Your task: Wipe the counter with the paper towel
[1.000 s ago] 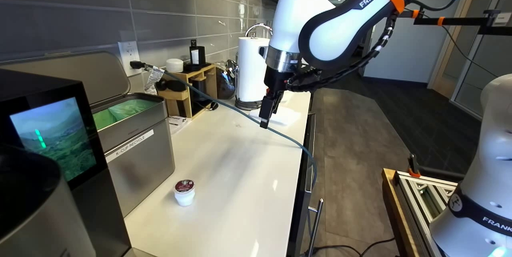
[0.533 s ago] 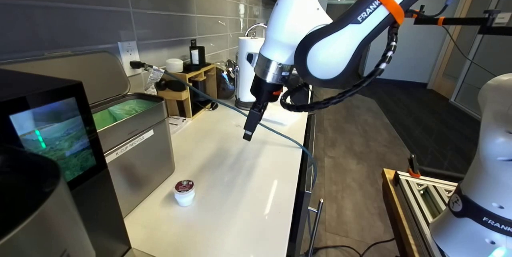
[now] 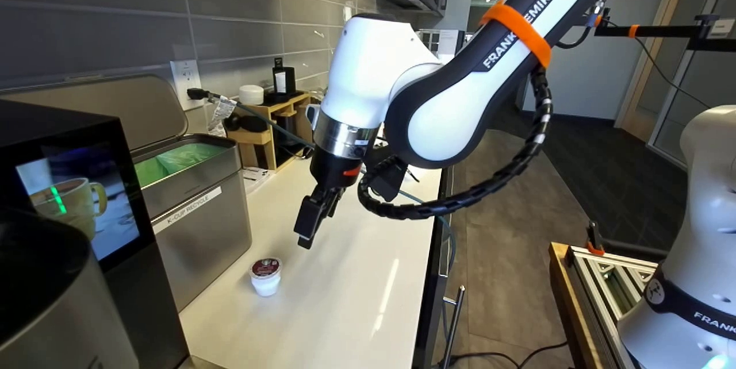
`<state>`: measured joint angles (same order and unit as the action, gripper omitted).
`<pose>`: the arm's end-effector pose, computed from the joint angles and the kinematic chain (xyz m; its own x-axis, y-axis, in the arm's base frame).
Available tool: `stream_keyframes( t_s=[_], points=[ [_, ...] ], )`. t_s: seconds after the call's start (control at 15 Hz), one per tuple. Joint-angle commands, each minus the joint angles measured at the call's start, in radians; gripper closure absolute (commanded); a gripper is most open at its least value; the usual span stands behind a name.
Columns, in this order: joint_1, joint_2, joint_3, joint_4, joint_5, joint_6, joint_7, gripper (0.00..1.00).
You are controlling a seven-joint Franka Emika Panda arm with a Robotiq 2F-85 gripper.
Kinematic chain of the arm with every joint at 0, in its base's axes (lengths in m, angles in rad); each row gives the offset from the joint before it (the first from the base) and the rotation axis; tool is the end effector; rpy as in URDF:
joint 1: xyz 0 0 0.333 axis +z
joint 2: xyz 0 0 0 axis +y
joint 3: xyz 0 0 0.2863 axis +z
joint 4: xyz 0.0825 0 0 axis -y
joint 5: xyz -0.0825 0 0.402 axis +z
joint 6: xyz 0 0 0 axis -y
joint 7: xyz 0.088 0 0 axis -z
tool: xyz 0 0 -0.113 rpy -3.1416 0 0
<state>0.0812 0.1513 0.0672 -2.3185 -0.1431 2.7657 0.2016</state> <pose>0.5493 0.0883 0.2579 0.9522 0.0696 0.2973 0.0668 -0.9976 0.0197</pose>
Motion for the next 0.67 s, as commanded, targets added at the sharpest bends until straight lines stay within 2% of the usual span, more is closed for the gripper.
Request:
stream_keyframes(
  t_s=[0.0, 0.13, 0.47, 0.6],
  points=[
    [0.010, 0.006, -0.013, 0.007, 0.009, -0.001, -0.008, 0.00],
    [0.024, 0.041, -0.006, 0.034, 0.029, 0.022, 0.032, 0.00],
    [0.044, 0.092, 0.038, 0.052, 0.079, 0.101, -0.040, 0.00],
    [0.069, 0.113, 0.020, 0.058, 0.044, 0.140, -0.012, 0.00]
  ],
)
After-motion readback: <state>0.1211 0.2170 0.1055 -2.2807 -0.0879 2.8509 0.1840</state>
